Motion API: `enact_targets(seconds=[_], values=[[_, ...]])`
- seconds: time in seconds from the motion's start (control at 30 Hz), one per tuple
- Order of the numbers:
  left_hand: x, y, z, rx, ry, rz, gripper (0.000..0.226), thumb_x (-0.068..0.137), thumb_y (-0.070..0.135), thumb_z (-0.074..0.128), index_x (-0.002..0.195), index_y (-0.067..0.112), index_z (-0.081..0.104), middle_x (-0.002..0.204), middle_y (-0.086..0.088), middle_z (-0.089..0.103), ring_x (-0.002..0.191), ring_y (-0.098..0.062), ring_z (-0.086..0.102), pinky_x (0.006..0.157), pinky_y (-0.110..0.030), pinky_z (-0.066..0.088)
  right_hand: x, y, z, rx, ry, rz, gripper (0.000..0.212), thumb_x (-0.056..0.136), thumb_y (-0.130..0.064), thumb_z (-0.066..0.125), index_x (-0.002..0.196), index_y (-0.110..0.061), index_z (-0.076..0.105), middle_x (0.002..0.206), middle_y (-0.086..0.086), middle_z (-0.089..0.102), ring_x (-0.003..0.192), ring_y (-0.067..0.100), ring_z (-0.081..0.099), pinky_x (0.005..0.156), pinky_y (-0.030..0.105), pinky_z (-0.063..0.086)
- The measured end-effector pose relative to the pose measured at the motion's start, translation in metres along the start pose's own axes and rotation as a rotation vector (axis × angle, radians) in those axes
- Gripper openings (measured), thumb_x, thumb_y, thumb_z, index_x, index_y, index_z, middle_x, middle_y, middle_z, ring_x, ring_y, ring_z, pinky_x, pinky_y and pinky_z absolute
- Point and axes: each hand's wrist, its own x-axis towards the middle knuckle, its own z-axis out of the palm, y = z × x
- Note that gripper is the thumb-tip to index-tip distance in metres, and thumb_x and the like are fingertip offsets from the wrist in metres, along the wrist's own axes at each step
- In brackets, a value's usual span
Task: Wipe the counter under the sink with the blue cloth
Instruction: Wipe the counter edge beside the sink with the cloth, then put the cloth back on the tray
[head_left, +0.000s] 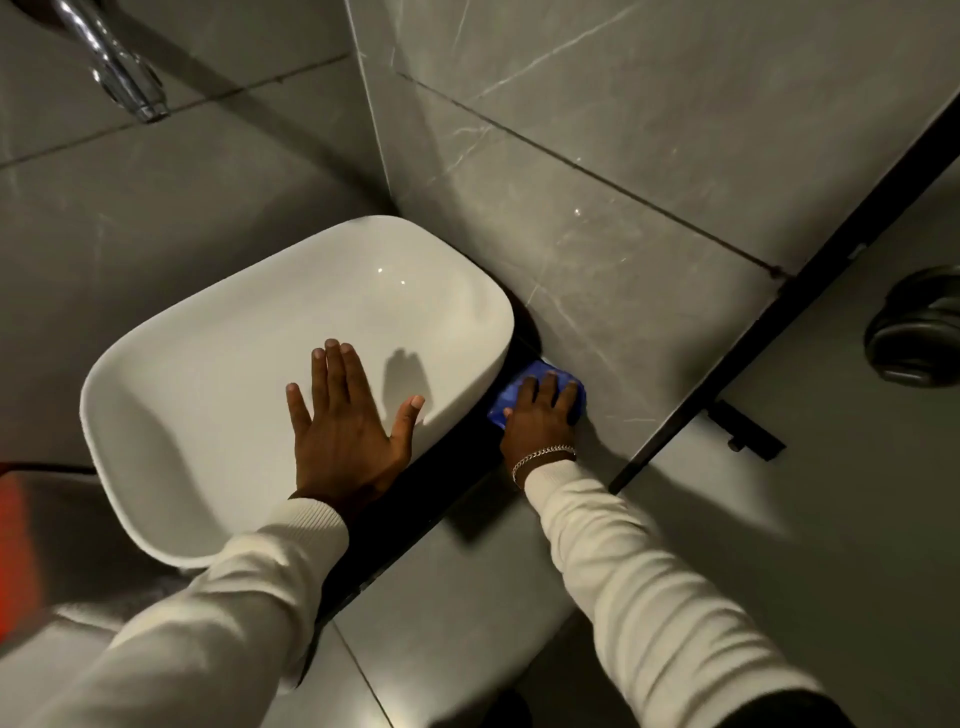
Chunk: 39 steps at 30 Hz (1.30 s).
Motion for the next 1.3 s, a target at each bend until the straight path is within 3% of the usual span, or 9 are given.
enact_targets(seconds=[0.23,0.33,0.47,0.57,0.7,0.87,0.97,1.07,1.3], values=[[-0.003,0.002,-0.007,-0.016,0.024,0.055,0.080,0.090,0.055,0.020,0.149,0.003,0.005,0.161,-0.017,0.007,0.150,-0.030,0.003,0.119,-0.054,0.005,-0.045,-0.017,-0.012,0.077,-0.035,0.029,0.067,0.088,-0.019,0.064,0.143,0.002,0.032,0.149,0.022,0.037,0.144,0.039,0.030,0.113,0.046,0.034],[-0.013,0.001,-0.019,-0.308,0.018,0.138,0.069,0.094,0.039,0.031,0.149,0.003,0.013,0.161,-0.017,0.012,0.150,-0.029,0.006,0.121,-0.047,0.012,-0.079,-0.025,-0.022,0.493,-0.025,0.050,0.047,0.089,-0.011,0.061,0.134,-0.003,0.049,0.139,0.022,0.053,0.126,0.036,0.054,0.103,0.036,0.042],[-0.051,-0.001,-0.047,-0.815,0.090,-0.014,0.036,0.095,0.023,0.049,0.126,0.008,0.057,0.126,-0.009,0.064,0.122,-0.022,0.056,0.103,-0.019,0.039,-0.128,-0.046,-0.039,0.999,0.078,0.106,0.033,0.090,-0.005,0.061,0.123,-0.004,0.063,0.118,0.021,0.070,0.113,0.035,0.065,0.097,0.039,0.051],[-0.083,-0.009,-0.079,-0.972,-0.026,-0.144,0.023,0.092,0.033,0.050,0.089,0.019,0.068,0.083,0.006,0.071,0.084,-0.013,0.064,0.077,-0.019,0.047,-0.176,-0.076,-0.057,1.070,0.299,-0.117,0.040,0.089,-0.006,0.065,0.129,-0.006,0.062,0.124,0.015,0.069,0.116,0.025,0.065,0.101,0.038,0.052],[-0.107,-0.058,-0.129,-1.297,-0.185,-0.247,0.022,0.089,0.032,0.056,0.093,0.014,0.068,0.082,-0.005,0.073,0.075,-0.018,0.067,0.068,-0.030,0.053,-0.224,-0.138,-0.074,0.959,0.448,-0.541,0.046,0.078,-0.002,0.066,0.124,0.001,0.064,0.140,0.018,0.057,0.130,0.026,0.055,0.109,0.036,0.046],[-0.121,-0.170,-0.166,-1.570,-0.070,-0.468,0.017,0.084,0.006,0.060,0.099,0.003,0.069,0.090,-0.020,0.071,0.079,-0.029,0.066,0.073,-0.035,0.053,-0.258,-0.233,-0.086,1.283,0.212,-0.664,0.055,0.082,-0.016,0.069,0.134,-0.012,0.054,0.152,0.005,0.046,0.141,0.016,0.044,0.111,0.045,0.046],[-0.141,-0.255,-0.180,-1.657,-0.002,-0.504,0.025,0.083,0.004,0.061,0.107,0.000,0.066,0.099,-0.022,0.071,0.084,-0.030,0.066,0.080,-0.039,0.053,-0.275,-0.322,-0.073,1.386,0.128,-0.452,0.053,0.082,-0.012,0.072,0.130,-0.024,0.053,0.146,0.003,0.052,0.137,0.016,0.048,0.112,0.044,0.044],[-0.159,-0.338,-0.187,-1.663,0.089,-0.521,0.022,0.083,0.004,0.062,0.104,0.005,0.068,0.091,-0.014,0.073,0.078,-0.026,0.067,0.075,-0.036,0.054,-0.291,-0.408,-0.055,1.534,-0.201,-0.234,0.048,0.081,0.001,0.072,0.113,-0.031,0.058,0.124,0.009,0.068,0.113,0.025,0.067,0.101,0.044,0.054],[-0.172,-0.474,-0.176,-1.436,0.392,-0.921,0.010,0.085,0.009,0.058,0.088,0.008,0.068,0.082,-0.012,0.065,0.076,-0.023,0.057,0.068,-0.032,0.049,-0.296,-0.555,0.007,1.485,-0.458,0.010,0.049,0.072,0.011,0.073,0.110,-0.012,0.054,0.110,0.020,0.067,0.087,0.029,0.065,0.081,0.041,0.057]])
